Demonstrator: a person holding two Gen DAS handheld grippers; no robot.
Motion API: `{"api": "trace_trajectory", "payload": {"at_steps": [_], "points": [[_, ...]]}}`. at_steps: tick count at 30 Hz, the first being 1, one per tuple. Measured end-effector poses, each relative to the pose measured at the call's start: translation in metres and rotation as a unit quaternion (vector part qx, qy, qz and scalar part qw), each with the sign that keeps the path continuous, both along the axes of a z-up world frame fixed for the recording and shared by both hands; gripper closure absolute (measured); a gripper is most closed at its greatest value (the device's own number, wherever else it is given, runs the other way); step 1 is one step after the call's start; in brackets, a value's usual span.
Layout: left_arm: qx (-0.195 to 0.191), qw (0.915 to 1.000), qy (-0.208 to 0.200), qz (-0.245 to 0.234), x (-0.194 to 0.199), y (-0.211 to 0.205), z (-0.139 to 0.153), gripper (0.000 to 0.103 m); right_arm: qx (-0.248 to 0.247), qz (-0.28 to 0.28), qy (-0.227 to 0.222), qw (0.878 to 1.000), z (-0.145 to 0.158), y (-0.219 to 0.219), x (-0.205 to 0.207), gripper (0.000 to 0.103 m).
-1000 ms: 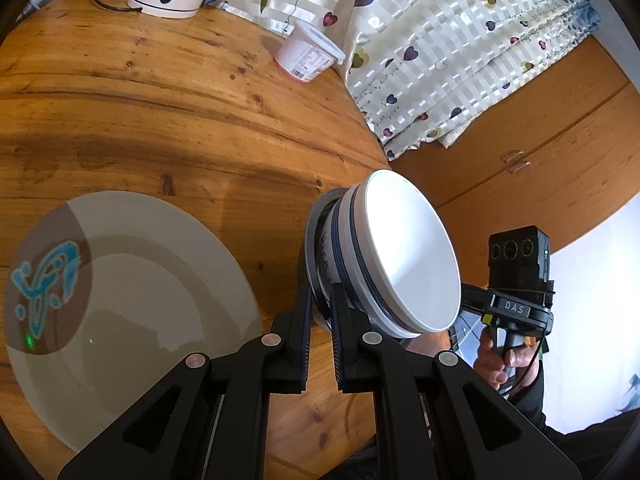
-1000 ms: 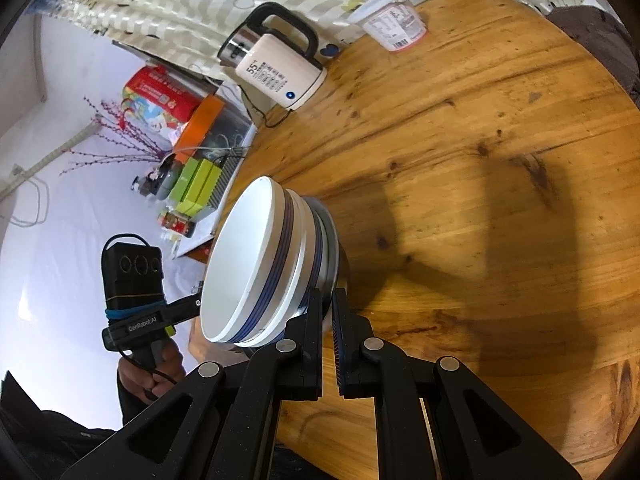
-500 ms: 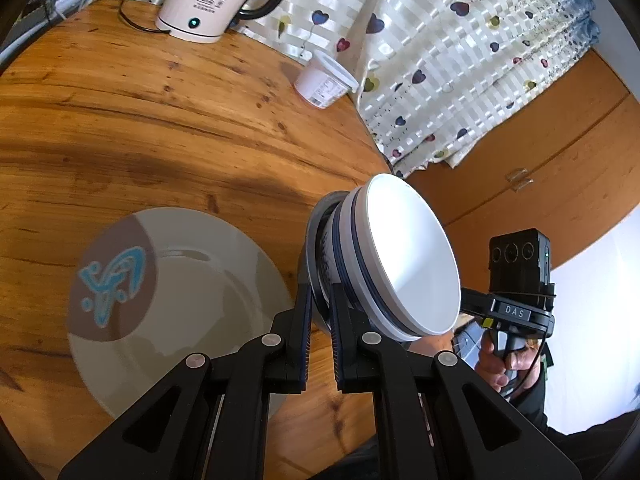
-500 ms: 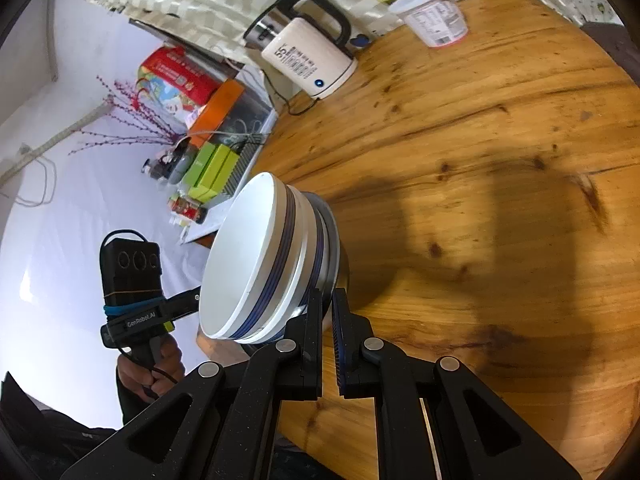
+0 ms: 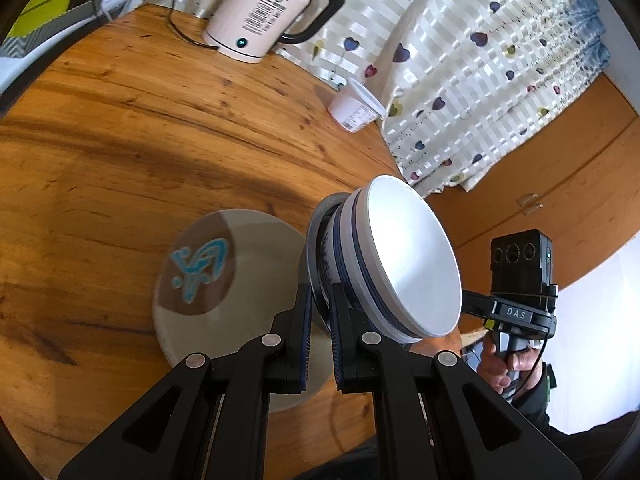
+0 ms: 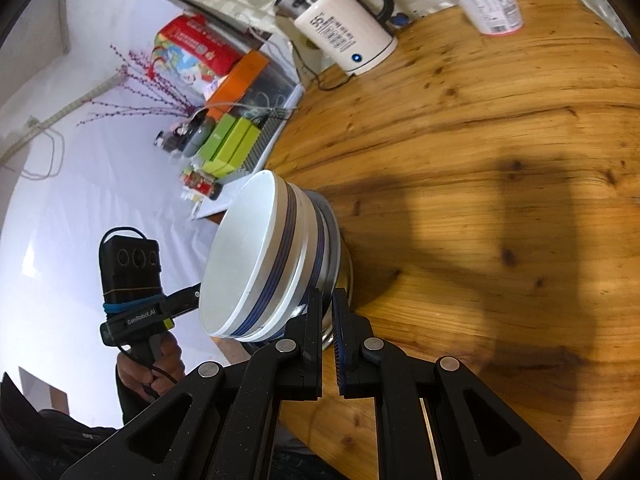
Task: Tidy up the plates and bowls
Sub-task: 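Lower the nested bowl stack onto the beige plate stack with the left tool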
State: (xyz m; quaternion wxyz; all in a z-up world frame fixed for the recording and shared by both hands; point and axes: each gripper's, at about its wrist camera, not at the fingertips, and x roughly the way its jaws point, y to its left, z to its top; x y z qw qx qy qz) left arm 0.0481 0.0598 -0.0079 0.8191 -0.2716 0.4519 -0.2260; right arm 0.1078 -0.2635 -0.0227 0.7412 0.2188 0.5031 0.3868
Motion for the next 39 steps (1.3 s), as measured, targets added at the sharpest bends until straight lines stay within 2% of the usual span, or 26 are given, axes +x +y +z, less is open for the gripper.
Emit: {"api": "trace_trajectory", "payload": {"at_steps": [17, 39], "points": [[0.002, 0.9992, 0.017, 0.035, -0.019, 0.033, -0.009, 0.095, -0.011, 0.038, 0.015, 0.999, -0.008, 0.042, 0.008, 0.096], [0.000, 0.9980, 0.034, 0.054, -0.020, 0.044, -0.018, 0.095, -0.021, 0.052, 0.025, 0.998, -0.018, 0.060, 0.010, 0.096]]}}
